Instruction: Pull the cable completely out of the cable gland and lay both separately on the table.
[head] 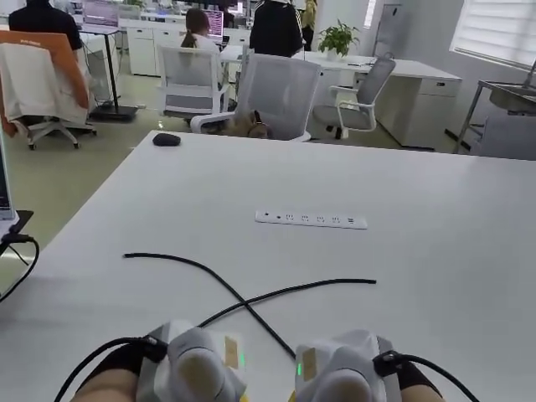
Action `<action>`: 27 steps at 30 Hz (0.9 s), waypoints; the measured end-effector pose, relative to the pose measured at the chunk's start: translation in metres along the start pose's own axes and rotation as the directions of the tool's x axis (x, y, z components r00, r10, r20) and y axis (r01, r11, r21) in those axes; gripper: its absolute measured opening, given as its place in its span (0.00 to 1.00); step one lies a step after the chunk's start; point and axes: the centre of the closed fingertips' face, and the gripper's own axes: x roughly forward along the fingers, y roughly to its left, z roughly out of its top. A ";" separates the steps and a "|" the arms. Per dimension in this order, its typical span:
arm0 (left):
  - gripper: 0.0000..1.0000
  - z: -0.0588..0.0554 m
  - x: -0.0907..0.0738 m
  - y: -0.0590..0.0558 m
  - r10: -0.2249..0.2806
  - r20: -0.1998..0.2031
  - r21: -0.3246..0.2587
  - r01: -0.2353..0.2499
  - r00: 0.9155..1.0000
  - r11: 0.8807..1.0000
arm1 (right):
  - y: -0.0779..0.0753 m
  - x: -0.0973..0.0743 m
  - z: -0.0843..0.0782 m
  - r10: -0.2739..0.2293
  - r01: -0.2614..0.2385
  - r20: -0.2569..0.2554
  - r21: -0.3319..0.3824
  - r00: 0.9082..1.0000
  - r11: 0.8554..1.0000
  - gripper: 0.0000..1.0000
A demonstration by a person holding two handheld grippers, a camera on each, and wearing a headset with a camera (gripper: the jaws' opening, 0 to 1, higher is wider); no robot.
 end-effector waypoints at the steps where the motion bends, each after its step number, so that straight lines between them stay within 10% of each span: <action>1: 0.18 -0.002 0.000 0.001 0.002 -0.007 0.004 -0.002 1.000 1.000 | -0.001 0.000 -0.006 0.000 0.001 -0.021 0.018 1.000 1.000 0.07; 12: 0.18 -0.001 -0.001 0.002 0.013 -0.004 0.006 -0.013 1.000 1.000 | 0.001 0.002 -0.026 0.007 -0.002 -0.115 0.041 0.993 0.999 0.10; 27: 0.18 0.032 -0.019 -0.006 0.044 0.062 0.056 -0.047 0.997 0.997 | 0.018 -0.020 0.030 0.008 -0.006 0.046 -0.050 0.999 0.999 0.21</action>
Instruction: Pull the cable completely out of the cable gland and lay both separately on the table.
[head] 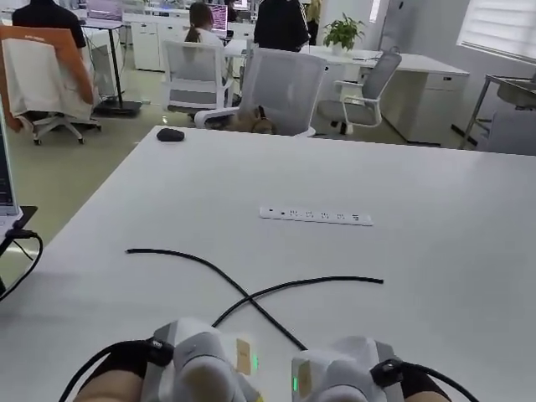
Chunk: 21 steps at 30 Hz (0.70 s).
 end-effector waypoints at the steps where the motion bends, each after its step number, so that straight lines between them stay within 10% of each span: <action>1: 0.18 0.006 -0.003 -0.001 -0.002 0.027 -0.014 0.002 1.000 1.000 | 0.002 -0.005 0.012 0.001 -0.003 0.065 0.020 0.998 1.000 0.21; 10: 0.18 0.013 -0.009 -0.003 0.078 0.072 0.043 -0.082 0.994 0.996 | -0.004 -0.017 0.018 -0.126 0.125 0.099 0.014 0.987 0.992 0.12; 21: 0.18 0.003 -0.004 0.002 0.101 0.027 0.068 -0.102 0.995 0.992 | -0.008 -0.014 0.006 -0.136 0.127 0.070 0.113 0.988 0.985 0.07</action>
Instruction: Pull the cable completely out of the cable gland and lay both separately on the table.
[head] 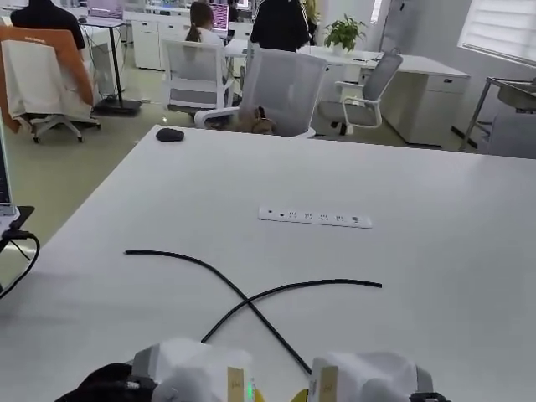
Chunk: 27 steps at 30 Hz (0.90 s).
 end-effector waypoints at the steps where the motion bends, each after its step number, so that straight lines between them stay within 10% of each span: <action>1: 0.18 -0.001 0.000 0.002 0.004 -0.001 -0.003 -0.004 1.000 1.000 | 0.000 0.000 -0.001 0.001 -0.001 0.000 0.006 1.000 1.000 0.07; 13: 0.18 0.002 -0.003 0.009 0.031 0.021 -0.029 -0.030 0.999 0.999 | -0.006 -0.002 0.000 -0.033 0.033 0.008 0.024 0.999 0.999 0.05; 27: 0.18 -0.006 -0.003 0.015 0.054 -0.002 -0.061 -0.054 0.999 0.997 | -0.009 0.002 -0.031 -0.043 0.051 -0.115 0.065 0.992 0.997 0.05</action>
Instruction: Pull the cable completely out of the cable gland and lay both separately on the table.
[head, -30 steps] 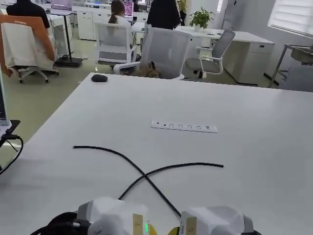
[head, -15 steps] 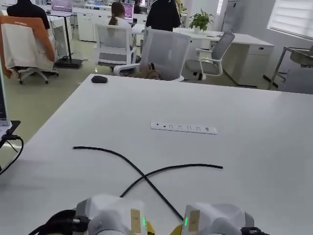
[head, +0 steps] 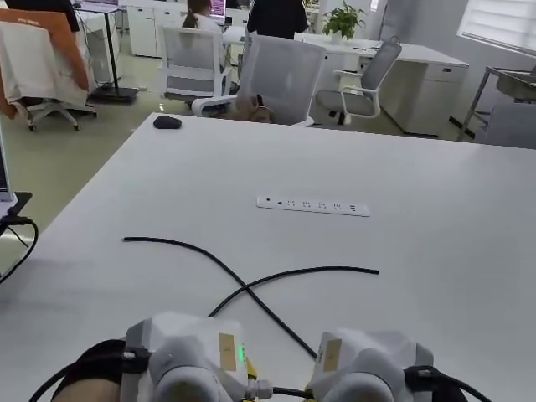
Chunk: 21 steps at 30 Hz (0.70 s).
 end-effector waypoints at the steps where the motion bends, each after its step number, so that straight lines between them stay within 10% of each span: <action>1: 0.18 -0.001 0.000 0.000 0.000 -0.003 0.001 0.000 1.000 1.000 | 0.002 0.001 -0.001 0.008 -0.008 -0.005 -0.004 1.000 1.000 0.05; 5: 0.18 -0.003 0.001 -0.001 -0.002 -0.009 -0.003 0.002 1.000 1.000 | 0.012 0.004 0.008 0.031 -0.030 0.015 -0.068 0.999 0.997 0.18; 21: 0.18 -0.005 0.001 -0.005 -0.003 -0.021 0.028 0.003 1.000 1.000 | 0.011 0.001 0.023 0.020 -0.018 0.085 -0.035 0.996 0.999 0.05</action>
